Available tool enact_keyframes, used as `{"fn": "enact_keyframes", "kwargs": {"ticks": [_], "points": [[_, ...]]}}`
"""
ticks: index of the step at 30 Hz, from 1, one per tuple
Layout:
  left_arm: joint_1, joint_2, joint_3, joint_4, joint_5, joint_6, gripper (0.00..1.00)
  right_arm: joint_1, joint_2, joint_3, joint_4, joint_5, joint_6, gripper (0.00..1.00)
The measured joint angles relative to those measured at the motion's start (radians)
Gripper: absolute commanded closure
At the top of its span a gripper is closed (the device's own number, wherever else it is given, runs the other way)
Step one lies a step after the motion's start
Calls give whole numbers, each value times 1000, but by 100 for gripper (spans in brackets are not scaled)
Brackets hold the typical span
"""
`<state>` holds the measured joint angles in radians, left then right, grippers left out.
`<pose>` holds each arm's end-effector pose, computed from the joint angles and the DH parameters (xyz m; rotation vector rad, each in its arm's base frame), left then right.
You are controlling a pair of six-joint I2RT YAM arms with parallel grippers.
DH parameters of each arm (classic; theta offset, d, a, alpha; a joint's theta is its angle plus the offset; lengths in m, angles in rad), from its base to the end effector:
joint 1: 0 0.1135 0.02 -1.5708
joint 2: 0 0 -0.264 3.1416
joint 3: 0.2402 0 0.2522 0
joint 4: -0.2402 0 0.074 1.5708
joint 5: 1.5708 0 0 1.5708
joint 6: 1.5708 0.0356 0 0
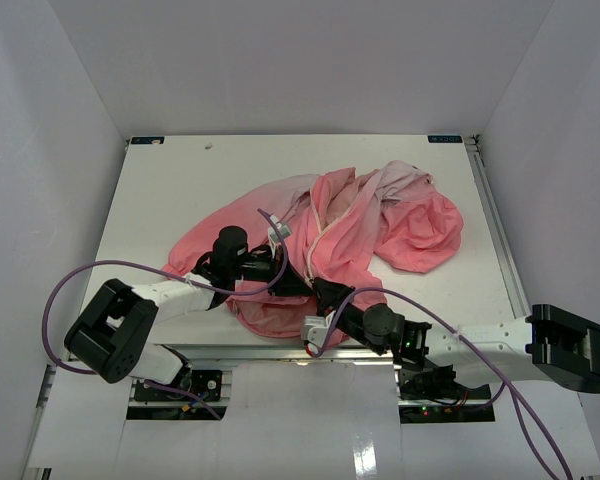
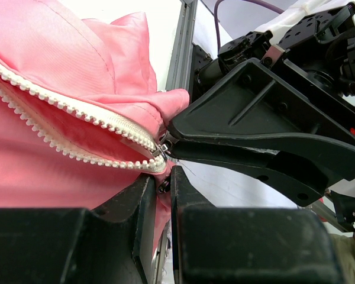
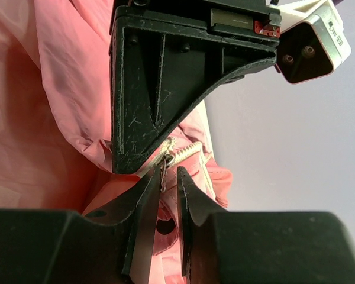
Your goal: Zip up the jacket
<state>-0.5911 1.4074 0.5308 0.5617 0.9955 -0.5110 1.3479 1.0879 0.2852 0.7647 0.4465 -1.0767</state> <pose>0.2064 -0.1745 0.1952 0.8461 1.9162 -1.6428 0.0629 0.2080 0.2088 -1.3498 0.8722 -0.1489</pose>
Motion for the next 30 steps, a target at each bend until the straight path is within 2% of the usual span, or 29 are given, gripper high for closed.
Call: {"fn": "enact_keyframes", "kwargs": {"ticks": [4, 7, 15, 22, 30], "points": [[0, -4, -2, 0, 0, -2, 100, -2, 13, 3, 0, -1, 0, 79], [0, -7, -3, 0, 0, -2, 100, -7, 24, 9, 1, -2, 1, 92], [2, -9, -7, 6, -7, -3, 100, -7, 57, 42, -12, 28, 11, 92], [16, -22, -6, 46, -32, -7, 100, -13, 77, 135, -91, 87, 53, 92], [25, -41, -6, 64, -116, -5, 100, -120, 117, 205, -131, 0, 142, 92]]}}
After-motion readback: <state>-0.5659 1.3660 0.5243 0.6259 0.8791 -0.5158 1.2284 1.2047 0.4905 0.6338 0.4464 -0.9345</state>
